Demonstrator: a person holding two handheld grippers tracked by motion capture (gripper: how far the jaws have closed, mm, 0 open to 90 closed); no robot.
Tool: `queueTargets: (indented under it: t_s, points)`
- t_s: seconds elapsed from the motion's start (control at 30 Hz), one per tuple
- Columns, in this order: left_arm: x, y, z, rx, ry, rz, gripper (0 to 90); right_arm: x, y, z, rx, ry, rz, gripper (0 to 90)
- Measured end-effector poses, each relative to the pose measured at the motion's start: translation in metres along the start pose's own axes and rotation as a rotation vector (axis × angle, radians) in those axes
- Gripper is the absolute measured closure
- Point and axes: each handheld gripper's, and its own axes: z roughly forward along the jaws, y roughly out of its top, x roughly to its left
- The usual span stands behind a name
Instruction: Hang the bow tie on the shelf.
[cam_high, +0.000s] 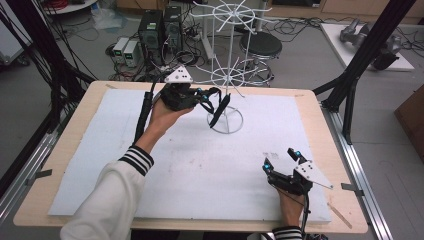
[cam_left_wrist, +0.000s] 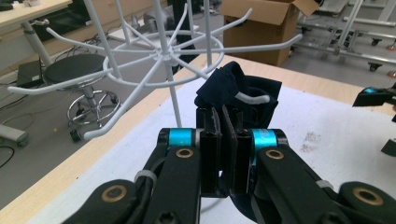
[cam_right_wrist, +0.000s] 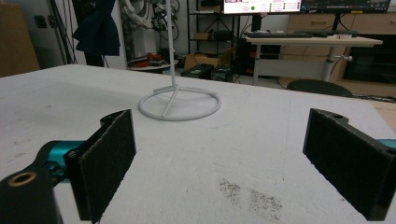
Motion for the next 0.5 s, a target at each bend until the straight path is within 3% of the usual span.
queueTargets:
  t_s: [0.5]
  points:
    - [0.0078, -0.0045, 0.0072, 0.003, 0.007, -0.023, 84.2, -0.0013, -0.0003, -0.0007, -0.013, 0.001, 0.003, 8.5]
